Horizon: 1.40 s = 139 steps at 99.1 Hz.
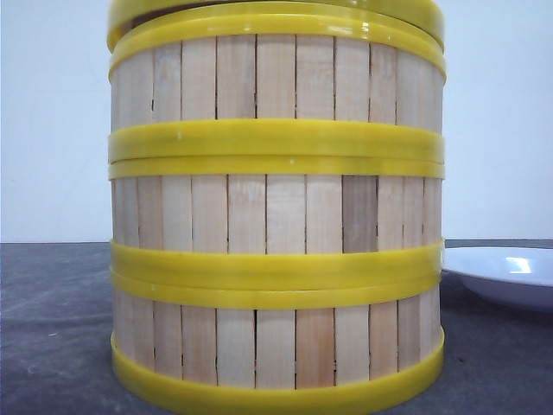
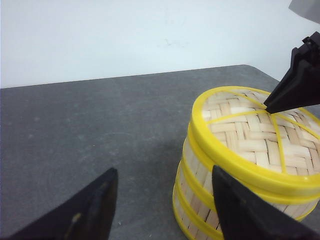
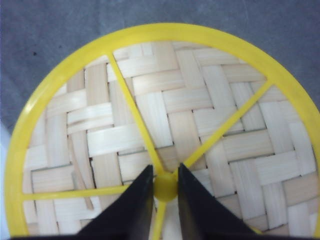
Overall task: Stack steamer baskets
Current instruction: 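Lower the lid onto the top basket and release it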
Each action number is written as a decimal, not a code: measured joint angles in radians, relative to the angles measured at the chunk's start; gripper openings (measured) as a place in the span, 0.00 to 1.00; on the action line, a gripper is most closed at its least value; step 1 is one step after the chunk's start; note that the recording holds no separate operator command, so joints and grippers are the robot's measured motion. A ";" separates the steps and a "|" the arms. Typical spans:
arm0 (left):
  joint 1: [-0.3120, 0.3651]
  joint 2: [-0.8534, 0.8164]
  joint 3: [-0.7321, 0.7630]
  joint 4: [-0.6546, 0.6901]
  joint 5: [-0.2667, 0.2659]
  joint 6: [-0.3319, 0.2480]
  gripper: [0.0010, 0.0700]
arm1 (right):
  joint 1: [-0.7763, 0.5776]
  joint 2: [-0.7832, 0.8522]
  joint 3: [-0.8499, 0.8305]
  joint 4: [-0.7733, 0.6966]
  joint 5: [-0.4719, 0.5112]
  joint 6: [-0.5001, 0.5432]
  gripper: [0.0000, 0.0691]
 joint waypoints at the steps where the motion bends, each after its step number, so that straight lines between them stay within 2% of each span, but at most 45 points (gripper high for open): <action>1: 0.000 0.000 0.000 0.000 0.000 0.000 0.50 | 0.000 0.000 0.000 0.000 0.000 0.000 0.08; 71: 0.000 0.000 0.000 0.000 0.000 0.018 0.50 | 0.001 0.011 0.000 -0.021 -0.002 0.000 0.08; 78: 0.000 0.000 0.000 0.000 0.000 0.018 0.50 | 0.001 0.011 0.000 -0.021 -0.002 0.000 0.14; 88: 0.000 0.000 0.000 0.000 0.000 0.018 0.50 | 0.001 0.011 0.000 -0.017 -0.002 0.000 0.32; 95: 0.000 0.000 0.000 0.000 0.000 0.018 0.50 | 0.001 0.011 0.000 -0.017 -0.001 0.000 0.39; 108: 0.000 0.000 0.000 0.000 0.000 0.018 0.50 | 0.002 0.011 0.000 -0.008 0.027 0.000 0.42; 139: 0.000 0.000 0.000 0.000 0.000 0.018 0.50 | 0.004 -0.018 0.000 0.062 0.137 -0.003 0.43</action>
